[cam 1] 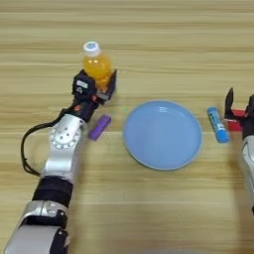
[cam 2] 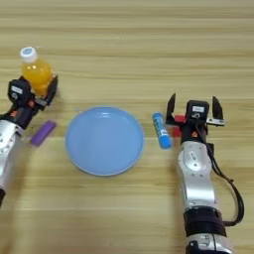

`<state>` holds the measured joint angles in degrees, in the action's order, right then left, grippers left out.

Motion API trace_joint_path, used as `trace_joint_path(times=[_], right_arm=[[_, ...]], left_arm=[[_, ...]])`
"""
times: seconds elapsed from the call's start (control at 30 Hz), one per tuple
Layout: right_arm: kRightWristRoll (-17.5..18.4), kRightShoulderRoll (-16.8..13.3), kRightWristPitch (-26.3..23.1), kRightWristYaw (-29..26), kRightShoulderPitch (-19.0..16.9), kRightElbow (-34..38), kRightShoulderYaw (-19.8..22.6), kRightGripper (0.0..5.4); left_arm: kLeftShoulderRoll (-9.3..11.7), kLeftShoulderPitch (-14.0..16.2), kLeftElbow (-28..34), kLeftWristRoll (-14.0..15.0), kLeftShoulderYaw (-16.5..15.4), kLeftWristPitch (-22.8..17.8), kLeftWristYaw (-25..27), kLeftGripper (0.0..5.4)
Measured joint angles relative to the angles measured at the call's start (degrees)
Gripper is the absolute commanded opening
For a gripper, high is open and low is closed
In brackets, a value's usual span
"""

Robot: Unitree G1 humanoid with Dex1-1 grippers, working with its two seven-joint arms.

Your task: Move the objects on the table

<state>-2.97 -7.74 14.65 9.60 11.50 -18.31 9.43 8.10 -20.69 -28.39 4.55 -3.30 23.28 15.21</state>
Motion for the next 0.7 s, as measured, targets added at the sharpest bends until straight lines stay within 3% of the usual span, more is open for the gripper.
trace_joint_path(times=[0.33,0.7], right_arm=[[-0.1,0.0,0.0,0.0,0.0,-0.1,0.0,5.40],[-0.1,0.0,0.0,0.1,0.0,-0.1,-0.1,5.40]], left_arm=[[2.7,-0.1,-5.5,-2.2,-2.0,0.3,-4.0,3.39],[2.4,0.2,-8.3,-3.2,-1.4,0.3,-4.7,3.39]])
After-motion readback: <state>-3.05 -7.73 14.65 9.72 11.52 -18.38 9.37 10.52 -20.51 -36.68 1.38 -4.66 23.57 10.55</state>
